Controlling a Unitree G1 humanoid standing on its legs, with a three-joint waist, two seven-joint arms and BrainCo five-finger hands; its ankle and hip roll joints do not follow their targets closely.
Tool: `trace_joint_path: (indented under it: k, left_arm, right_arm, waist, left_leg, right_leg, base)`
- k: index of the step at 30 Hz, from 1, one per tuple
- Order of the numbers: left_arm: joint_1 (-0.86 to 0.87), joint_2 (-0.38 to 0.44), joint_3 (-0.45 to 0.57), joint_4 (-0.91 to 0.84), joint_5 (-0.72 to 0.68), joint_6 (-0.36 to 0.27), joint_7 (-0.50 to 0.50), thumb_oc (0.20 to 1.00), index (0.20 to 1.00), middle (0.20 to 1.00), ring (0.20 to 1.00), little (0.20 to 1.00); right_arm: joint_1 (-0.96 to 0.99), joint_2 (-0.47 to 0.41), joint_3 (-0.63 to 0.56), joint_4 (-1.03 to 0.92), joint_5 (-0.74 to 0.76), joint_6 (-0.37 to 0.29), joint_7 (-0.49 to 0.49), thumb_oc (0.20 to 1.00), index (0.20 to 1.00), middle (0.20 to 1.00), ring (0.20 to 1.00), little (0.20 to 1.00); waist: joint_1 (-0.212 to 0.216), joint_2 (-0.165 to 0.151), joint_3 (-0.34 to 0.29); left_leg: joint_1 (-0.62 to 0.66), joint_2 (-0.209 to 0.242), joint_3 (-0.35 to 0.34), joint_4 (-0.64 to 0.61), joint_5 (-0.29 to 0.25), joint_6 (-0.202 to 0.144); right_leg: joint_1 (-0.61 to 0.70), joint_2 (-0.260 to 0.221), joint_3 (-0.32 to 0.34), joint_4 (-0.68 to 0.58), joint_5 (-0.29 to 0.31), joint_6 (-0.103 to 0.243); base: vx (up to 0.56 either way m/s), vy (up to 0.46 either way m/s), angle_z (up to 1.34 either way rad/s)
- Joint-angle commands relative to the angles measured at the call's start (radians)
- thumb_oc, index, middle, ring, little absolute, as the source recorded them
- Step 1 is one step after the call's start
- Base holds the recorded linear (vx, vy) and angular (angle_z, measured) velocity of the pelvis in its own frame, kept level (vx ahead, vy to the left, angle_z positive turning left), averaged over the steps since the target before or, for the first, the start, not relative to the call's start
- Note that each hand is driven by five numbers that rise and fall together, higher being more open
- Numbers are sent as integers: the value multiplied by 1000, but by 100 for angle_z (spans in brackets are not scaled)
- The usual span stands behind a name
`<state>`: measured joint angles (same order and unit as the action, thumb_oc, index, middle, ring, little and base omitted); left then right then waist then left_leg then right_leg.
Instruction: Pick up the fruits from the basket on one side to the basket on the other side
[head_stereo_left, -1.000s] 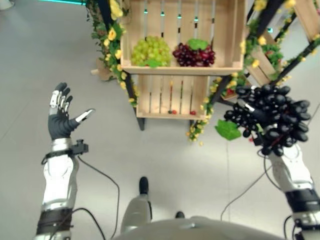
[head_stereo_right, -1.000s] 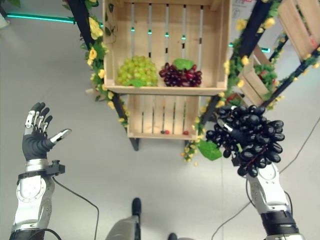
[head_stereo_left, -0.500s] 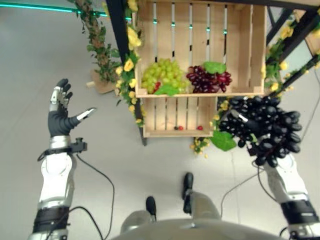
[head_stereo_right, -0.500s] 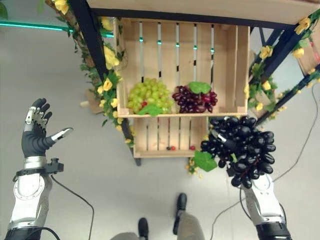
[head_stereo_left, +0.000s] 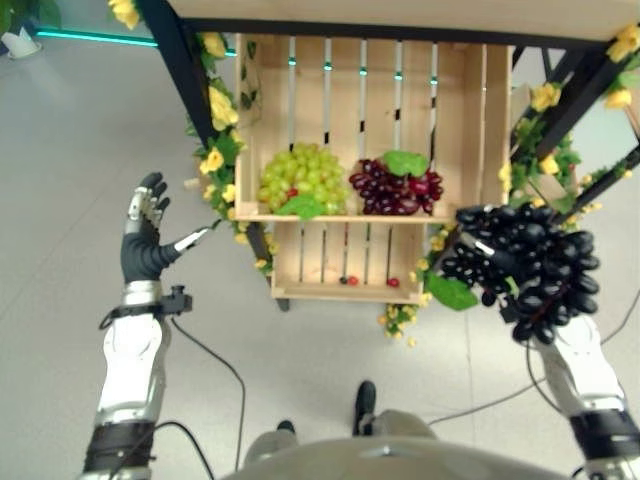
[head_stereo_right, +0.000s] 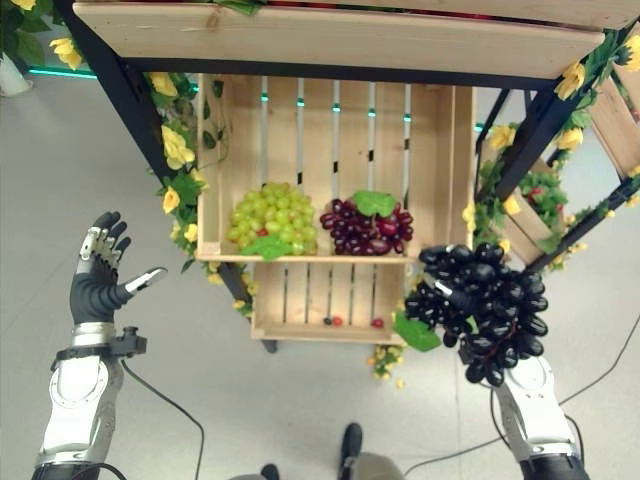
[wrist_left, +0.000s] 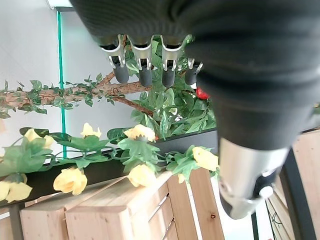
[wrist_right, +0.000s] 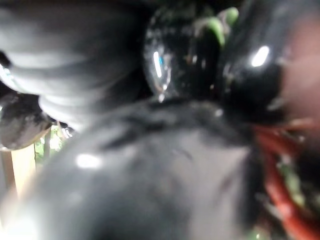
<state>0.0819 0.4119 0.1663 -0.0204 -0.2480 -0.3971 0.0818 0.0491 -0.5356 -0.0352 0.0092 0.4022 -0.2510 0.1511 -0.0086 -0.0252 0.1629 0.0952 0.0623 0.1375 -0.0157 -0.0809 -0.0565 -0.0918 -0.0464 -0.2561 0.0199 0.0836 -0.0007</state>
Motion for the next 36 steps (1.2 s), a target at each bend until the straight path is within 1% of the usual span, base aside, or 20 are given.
trace_joint_path:
  k: [1, 2, 4, 6, 9, 13, 17, 19, 22, 23, 26, 30, 36]
  left_arm:
    - [-6, 61, -33, -27, 6, -28, 11, 1000, 1000, 1000, 1000, 1000]
    - [-19, 66, -53, -14, 0, -25, 20, 1000, 1000, 1000, 1000, 1000]
    - [-29, 70, -63, -7, -1, -24, 23, 1000, 1000, 1000, 1000, 1000]
    - [-45, 73, -95, 4, 0, -21, 29, 1000, 1000, 1000, 1000, 1000]
    - [-50, 76, -109, 11, 6, -19, 35, 1000, 1000, 1000, 1000, 1000]
    - [-52, 74, -118, 33, 14, -8, 48, 1000, 1000, 1000, 1000, 1000]
    - [-36, 71, -104, 32, 30, 8, 53, 1000, 1000, 1000, 1000, 1000]
    - [-31, 70, -99, 31, 34, 12, 54, 1000, 1000, 1000, 1000, 1000]
    - [-22, 64, -83, 28, 39, 15, 57, 1000, 1000, 1000, 1000, 1000]
    - [-15, 60, -72, 24, 46, 17, 58, 1000, 1000, 1000, 1000, 1000]
    - [-10, 54, -56, 18, 54, 15, 58, 1000, 1000, 1000, 1000, 1000]
    - [5, 40, -21, 1, 72, 11, 54, 1000, 1000, 1000, 1000, 1000]
    - [30, 24, 19, -8, 88, -2, 53, 1000, 1000, 1000, 1000, 1000]
  right_arm:
    - [-246, -47, -37, 47, -2, -64, -145, 200, 200, 200, 200, 200]
    - [-300, -33, -5, 56, -32, -67, -182, 200, 200, 200, 200, 200]
    - [-337, -28, 16, 58, -56, -69, -195, 200, 200, 200, 200, 200]
    - [-406, -13, 62, 64, -104, -66, -234, 200, 200, 200, 200, 200]
    - [-445, -6, 89, 60, -128, -63, -249, 200, 200, 200, 200, 200]
    - [-504, -5, 126, 7, -147, -48, -247, 200, 200, 200, 200, 200]
    - [-520, -7, 115, -101, -125, -36, -225, 200, 200, 200, 200, 200]
    - [-512, -10, 112, -121, -118, -33, -216, 200, 200, 200, 200, 200]
    - [-471, -6, 95, -181, -91, -36, -187, 200, 200, 200, 200, 200]
    - [-423, -2, 79, -213, -68, -38, -163, 200, 200, 200, 200, 200]
    - [-364, -5, 55, -252, -79, -41, -138, 200, 200, 200, 200, 200]
    - [-231, -5, -21, -307, -84, -51, -95, 200, 200, 200, 200, 200]
    - [-55, 14, -110, -345, -38, -59, -25, 200, 200, 200, 200, 200]
  waist:
    - [12, -23, -41]
    - [17, -18, -28]
    - [20, -16, -20]
    - [28, -14, -14]
    - [32, -13, -11]
    - [32, -14, -10]
    - [25, -21, -11]
    - [22, -22, -11]
    - [13, -27, -12]
    - [7, -30, -13]
    - [0, -32, -11]
    - [-17, -35, -6]
    - [-40, -41, 0]
  left_leg:
    - [-17, -48, 29, 65, -70, 16]
    - [-27, -49, 23, 74, -73, 19]
    - [-37, -51, 18, 82, -75, 21]
    - [-52, -56, 17, 90, -78, 25]
    - [-55, -57, 17, 90, -77, 27]
    - [-50, -59, 22, 76, -75, 31]
    - [-40, -59, 28, 62, -73, 32]
    - [-36, -59, 29, 58, -72, 33]
    - [-29, -59, 35, 53, -72, 34]
    - [-25, -59, 40, 48, -72, 34]
    - [-24, -58, 46, 41, -67, 34]
    - [-20, -56, 49, 24, -61, 33]
    - [-17, -54, 59, 18, -60, 31]
  right_leg:
    - [7, -68, 6, 69, -105, 130]
    - [-8, -73, 10, 91, -109, 128]
    - [-19, -75, 15, 99, -111, 127]
    - [-26, -76, 16, 98, -112, 125]
    - [-26, -74, 19, 95, -112, 126]
    - [-27, -73, 28, 94, -110, 127]
    - [-25, -69, 35, 92, -112, 126]
    - [-22, -68, 37, 90, -112, 125]
    - [-17, -63, 44, 85, -109, 126]
    - [-15, -60, 46, 80, -106, 127]
    - [-17, -58, 46, 80, -104, 128]
    - [-20, -54, 51, 80, -104, 131]
    - [-23, -49, 59, 75, -104, 132]
  base:
    - [15, -1, 5]
    - [0, 0, 0]
    - [-20, 6, -4]
    - [0, 0, 0]
    - [5, 6, -1]
    - [13, 14, -5]
    - [6, 9, -7]
    - [0, 0, 0]
    - [-1, 5, -1]
    - [-5, 9, -4]
    - [0, 0, 0]
    - [-3, 1, 1]
    - [-9, 2, -1]
